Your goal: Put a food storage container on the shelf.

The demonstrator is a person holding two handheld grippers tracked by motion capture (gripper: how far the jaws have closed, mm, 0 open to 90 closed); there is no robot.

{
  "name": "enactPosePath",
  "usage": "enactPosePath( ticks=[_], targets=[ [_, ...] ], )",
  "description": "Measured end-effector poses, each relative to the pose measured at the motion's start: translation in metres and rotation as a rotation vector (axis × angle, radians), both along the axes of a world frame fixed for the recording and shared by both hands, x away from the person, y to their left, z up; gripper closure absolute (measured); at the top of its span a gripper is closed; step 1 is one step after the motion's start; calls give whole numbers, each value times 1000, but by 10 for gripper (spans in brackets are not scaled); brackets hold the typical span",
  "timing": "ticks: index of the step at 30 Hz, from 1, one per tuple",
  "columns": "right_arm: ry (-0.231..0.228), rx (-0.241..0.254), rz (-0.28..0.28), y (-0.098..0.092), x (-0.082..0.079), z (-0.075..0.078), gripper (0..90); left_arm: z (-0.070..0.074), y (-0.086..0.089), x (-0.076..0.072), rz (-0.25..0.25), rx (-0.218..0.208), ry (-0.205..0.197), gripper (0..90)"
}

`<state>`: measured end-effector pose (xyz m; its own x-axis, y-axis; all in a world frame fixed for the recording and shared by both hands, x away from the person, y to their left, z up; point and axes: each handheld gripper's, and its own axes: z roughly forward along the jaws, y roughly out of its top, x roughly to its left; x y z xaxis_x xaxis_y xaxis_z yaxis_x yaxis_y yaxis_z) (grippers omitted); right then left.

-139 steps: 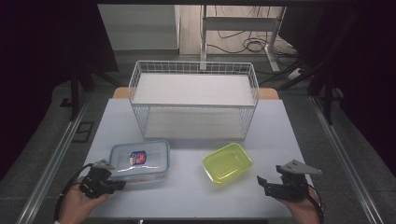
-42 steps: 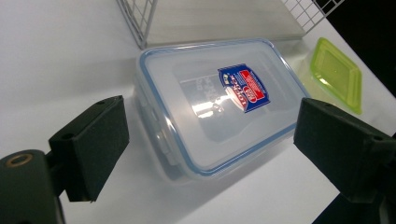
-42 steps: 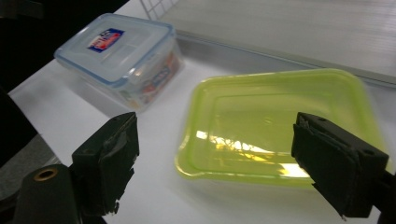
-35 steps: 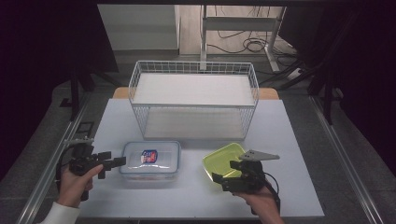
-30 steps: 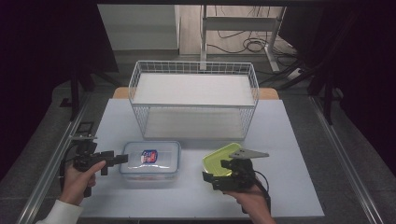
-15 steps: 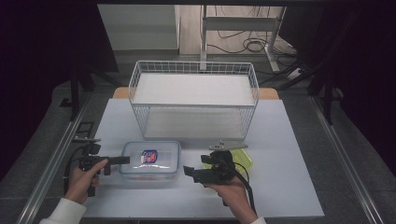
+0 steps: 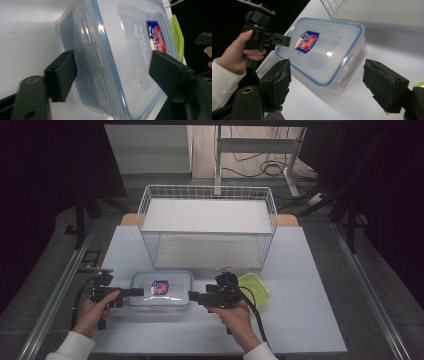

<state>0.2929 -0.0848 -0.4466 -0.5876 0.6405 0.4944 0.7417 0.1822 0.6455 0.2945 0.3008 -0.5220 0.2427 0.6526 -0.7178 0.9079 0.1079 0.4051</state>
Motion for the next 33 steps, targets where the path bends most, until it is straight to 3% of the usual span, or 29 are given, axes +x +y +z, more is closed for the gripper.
enactPosePath(
  ticks=[6, 10, 17, 28, 33],
  targets=[
    [124, -2, -23, 16, 19, -17, 241, 1, 1, -1, -1, -1, 0, 284],
    [183, 20, -38, 25, 28, -25, 241, -2, 5, -1, 9, -33, 3, 309],
    [223, -45, -67, 36, 36, -38, 225, -2, 6, -1, 10, -39, 2, 321],
    [273, -52, -81, 42, 43, -51, 216, -2, 6, -1, 9, -39, 1, 321],
    [306, -24, -80, 44, 44, -56, 234, -3, 6, -1, 7, -39, -4, 320]
  ],
)
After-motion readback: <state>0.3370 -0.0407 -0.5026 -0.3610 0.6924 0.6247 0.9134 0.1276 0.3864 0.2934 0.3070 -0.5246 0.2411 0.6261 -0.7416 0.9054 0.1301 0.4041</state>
